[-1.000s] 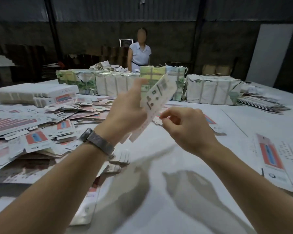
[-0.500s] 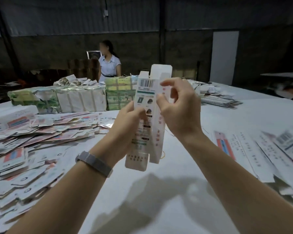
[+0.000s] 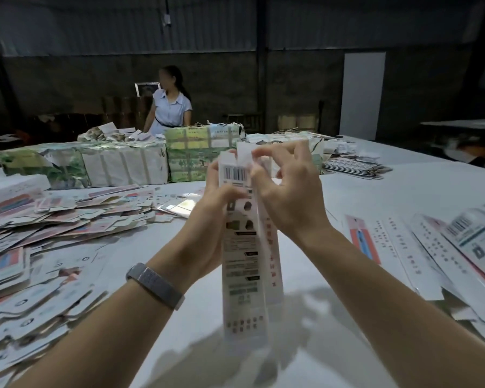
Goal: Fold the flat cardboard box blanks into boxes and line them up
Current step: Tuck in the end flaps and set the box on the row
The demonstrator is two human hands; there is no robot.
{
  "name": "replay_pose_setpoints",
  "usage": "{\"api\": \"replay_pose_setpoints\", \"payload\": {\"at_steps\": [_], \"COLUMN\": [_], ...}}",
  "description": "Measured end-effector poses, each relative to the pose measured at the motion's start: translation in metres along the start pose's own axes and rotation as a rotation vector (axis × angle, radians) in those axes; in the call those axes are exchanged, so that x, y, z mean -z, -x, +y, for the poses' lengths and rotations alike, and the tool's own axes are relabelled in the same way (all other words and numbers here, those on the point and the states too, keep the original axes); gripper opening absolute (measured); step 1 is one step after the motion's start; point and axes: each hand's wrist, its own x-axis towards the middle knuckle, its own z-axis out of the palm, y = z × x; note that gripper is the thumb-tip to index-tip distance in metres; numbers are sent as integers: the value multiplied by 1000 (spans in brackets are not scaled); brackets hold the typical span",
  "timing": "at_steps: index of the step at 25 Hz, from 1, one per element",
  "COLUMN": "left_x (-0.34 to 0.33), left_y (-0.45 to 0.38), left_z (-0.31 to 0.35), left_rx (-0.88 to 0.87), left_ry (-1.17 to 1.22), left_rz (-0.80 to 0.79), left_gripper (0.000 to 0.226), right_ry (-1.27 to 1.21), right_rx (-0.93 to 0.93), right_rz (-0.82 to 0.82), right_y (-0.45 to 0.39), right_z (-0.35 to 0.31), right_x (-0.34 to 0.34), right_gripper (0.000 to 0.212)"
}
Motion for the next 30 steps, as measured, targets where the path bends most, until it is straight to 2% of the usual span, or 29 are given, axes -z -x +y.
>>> {"api": "replay_pose_setpoints", "payload": {"at_steps": [2,3,6,8,12,15,19,24,30], "left_x": [1,3,6,6,3,0,0,2,-2], "left_y": [-1,-2,-2,-2,-2,0,0,-3,-4], "left_z": [0,0,2,4,6,8,8,-1,-10], "left_rx": [-24,-32,-21,-39,-102,-134,-122,-131,-243], "left_ry": [-16,-19,-93,-127,-208,-204,-225,-236,-138], "left_rz": [82,112,138,154,133,68,-3,27,105], "left_gripper": [32,31,46,46,26,29,38,41,43], "right_ry": [23,22,18,-11,-78,-96,-106,-322,-601], "right_rx": [52,67,70,73,64,10,47,38,36], "right_rz": [-38,-61,-105,-86,-121,-228,-240,-227,-136], "right_y": [4,6,9,8,3,-3,-10,-8,2], "right_z": [-2,-3,-5,-5,-6,-5,-1,-1,-3], "right_x": [-2,-3,-5,-2,4,9,17,16,7], "right_gripper": [33,37,43,39,24,31,41,41,21]}}
